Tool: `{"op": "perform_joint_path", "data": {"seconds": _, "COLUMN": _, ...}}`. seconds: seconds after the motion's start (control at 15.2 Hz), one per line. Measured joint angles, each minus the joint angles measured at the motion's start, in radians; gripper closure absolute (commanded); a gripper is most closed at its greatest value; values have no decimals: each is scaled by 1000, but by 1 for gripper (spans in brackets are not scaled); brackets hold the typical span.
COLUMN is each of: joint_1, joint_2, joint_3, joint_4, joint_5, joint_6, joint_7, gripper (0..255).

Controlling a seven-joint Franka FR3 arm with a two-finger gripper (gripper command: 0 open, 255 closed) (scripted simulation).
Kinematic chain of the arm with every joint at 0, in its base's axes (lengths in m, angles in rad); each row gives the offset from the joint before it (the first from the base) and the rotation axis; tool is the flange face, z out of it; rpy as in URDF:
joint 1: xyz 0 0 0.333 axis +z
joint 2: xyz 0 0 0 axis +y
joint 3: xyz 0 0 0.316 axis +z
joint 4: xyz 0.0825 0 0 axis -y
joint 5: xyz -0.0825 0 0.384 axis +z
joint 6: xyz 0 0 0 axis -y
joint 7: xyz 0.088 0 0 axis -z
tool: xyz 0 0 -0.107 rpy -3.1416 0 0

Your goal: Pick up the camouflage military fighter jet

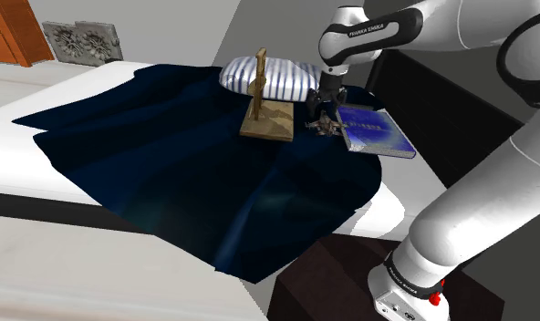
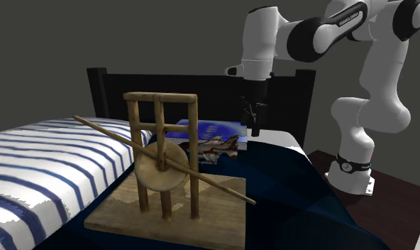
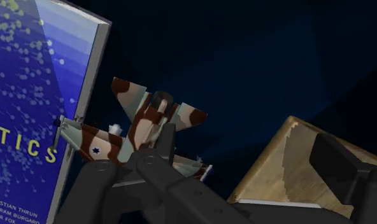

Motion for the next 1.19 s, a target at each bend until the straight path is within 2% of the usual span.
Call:
{"op": "perform_joint_path", "data": {"seconds": 0.66, "joint_1": -82, "joint_2": 323, "joint_3": -76, "joint_4": 292, "joint_5": 82, "joint_6": 45, "joint_7": 32, "gripper": 0}}
{"op": "perform_joint_path", "data": {"seconds": 1.06, "joint_1": -154, "joint_2": 528, "joint_3": -108, "joint_4": 530, "joint_5": 152, "joint_6": 16, "joint_7": 47, "gripper": 0}}
{"op": "perform_joint_path", "data": {"seconds": 1.19, "joint_1": -164, "joint_2": 556, "joint_3": -110, "joint_4": 547, "joint_5": 161, "joint_6": 27, "joint_7": 51, "gripper": 0}}
